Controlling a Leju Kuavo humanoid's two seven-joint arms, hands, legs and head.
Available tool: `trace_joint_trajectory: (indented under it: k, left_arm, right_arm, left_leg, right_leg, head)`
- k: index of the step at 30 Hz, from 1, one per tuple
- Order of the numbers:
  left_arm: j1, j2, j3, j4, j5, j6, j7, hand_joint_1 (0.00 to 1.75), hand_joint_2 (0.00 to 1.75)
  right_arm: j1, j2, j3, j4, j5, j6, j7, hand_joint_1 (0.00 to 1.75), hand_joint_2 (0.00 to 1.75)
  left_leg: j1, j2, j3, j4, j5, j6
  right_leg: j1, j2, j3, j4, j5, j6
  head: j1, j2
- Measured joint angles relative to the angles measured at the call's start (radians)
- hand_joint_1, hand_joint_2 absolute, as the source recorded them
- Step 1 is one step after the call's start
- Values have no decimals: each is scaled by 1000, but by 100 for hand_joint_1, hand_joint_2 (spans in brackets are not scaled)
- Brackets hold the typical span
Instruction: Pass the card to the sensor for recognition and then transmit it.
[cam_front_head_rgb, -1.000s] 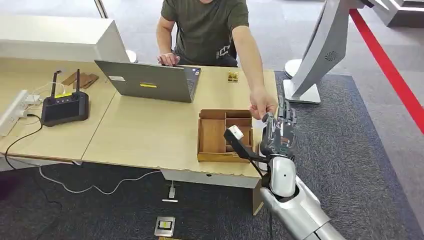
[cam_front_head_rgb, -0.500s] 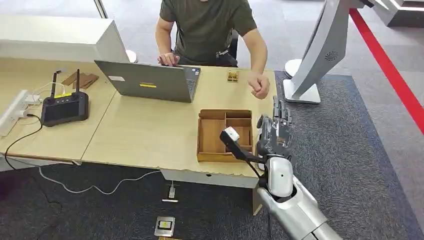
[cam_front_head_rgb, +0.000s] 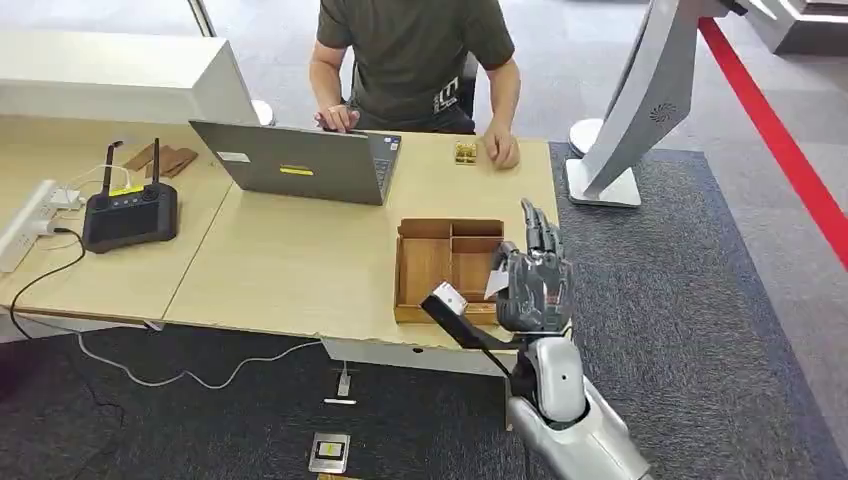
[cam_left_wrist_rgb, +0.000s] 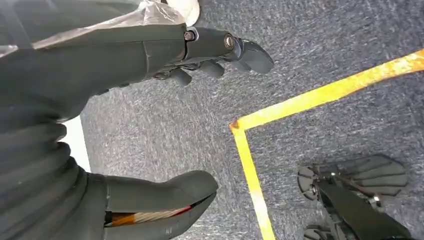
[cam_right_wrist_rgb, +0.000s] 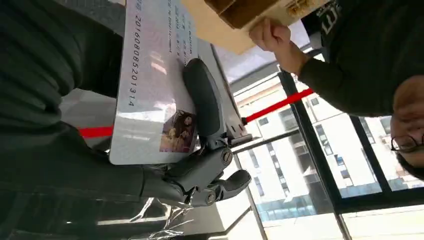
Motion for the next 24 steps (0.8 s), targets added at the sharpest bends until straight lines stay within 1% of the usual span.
trace_joint_trajectory:
  k: [6, 12, 14, 16, 17, 21, 24]
  left_arm:
    - [1, 5, 26, -4, 0, 2, 0, 0, 175]
    - [1, 5, 26, -4, 0, 2, 0, 0, 175]
    - [1, 5, 32, -4, 0, 3, 0, 0, 175]
    - [2, 6, 58, -4, -3, 15, 3, 0, 175]
    - [2, 6, 72, -4, -4, 22, 3, 0, 175]
    - [2, 6, 79, -4, -4, 31, 3, 0, 175]
    - [3, 6, 81, -4, -4, 35, 3, 0, 175]
  right_arm:
    - [8, -1, -7, 60, -81, -3, -46, 175, 175]
    - [8, -1, -7, 61, -83, -3, -46, 175, 175]
    - [9, -1, -8, 81, -103, -6, -47, 175, 175]
    - [8, -1, -9, 149, -183, -29, -28, 175, 175]
    - [9, -4, -18, 174, -226, -69, -11, 175, 175]
    - [9, -14, -29, 189, -262, -109, 8, 175, 175]
    - [9, -29, -33, 194, -281, -117, 26, 175, 175]
  left_leg:
    - [0, 0, 0, 0, 0, 0]
    - [0, 0, 0, 0, 0, 0]
    - [0, 0, 0, 0, 0, 0]
    - [0, 0, 0, 0, 0, 0]
    - [0, 0, 0, 0, 0, 0]
    - [0, 0, 0, 0, 0, 0]
    - [0, 0, 0, 0, 0, 0]
  right_leg:
    - [0, 0, 0, 0, 0, 0]
    - [0, 0, 0, 0, 0, 0]
    - [0, 0, 0, 0, 0, 0]
    - [0, 0, 0, 0, 0, 0]
    - [0, 0, 0, 0, 0, 0]
    - [0, 0, 0, 0, 0, 0]
    - [0, 0, 0, 0, 0, 0]
  head:
    - [0, 0]
    - [0, 0]
    - [0, 0]
    - [0, 0]
    - [0, 0]
    - [0, 0]
    - [0, 0]
